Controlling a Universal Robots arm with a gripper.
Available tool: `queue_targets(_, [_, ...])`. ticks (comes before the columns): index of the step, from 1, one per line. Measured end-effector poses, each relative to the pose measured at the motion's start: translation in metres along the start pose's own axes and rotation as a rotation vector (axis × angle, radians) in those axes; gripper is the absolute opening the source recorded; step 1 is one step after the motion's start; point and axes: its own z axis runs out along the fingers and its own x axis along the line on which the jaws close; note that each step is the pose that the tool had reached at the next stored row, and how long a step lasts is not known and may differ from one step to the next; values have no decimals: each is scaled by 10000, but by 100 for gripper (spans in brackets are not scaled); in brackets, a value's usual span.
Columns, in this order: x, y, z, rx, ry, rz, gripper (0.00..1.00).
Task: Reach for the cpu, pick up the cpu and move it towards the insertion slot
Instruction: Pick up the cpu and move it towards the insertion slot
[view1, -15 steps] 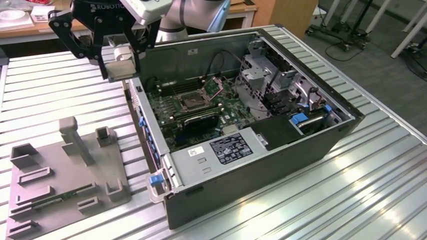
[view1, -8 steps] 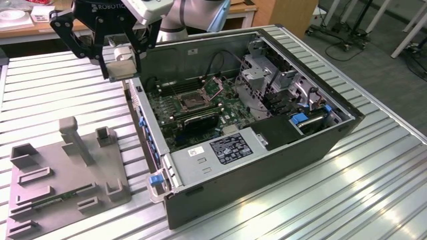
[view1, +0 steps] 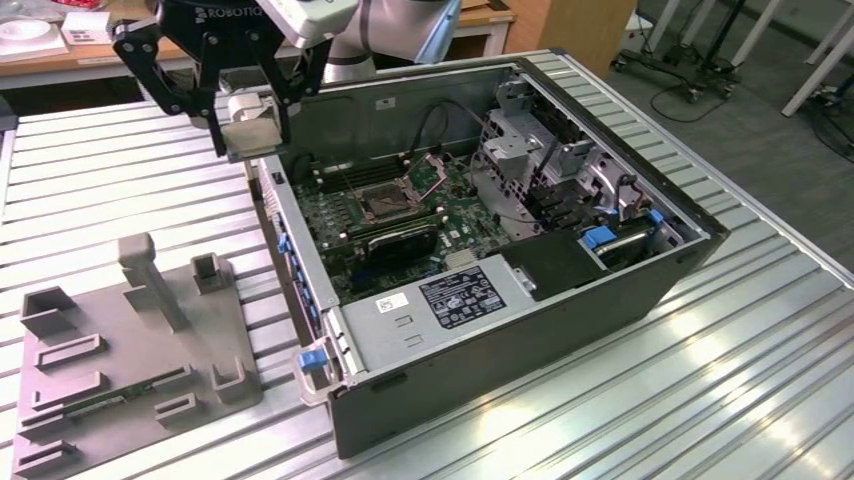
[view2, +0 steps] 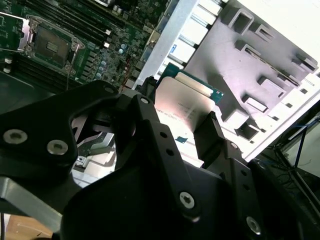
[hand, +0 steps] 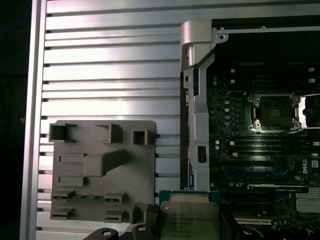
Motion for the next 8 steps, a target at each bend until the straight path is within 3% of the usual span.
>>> queue_targets(8, [-89,1,0,0,0,0,55])
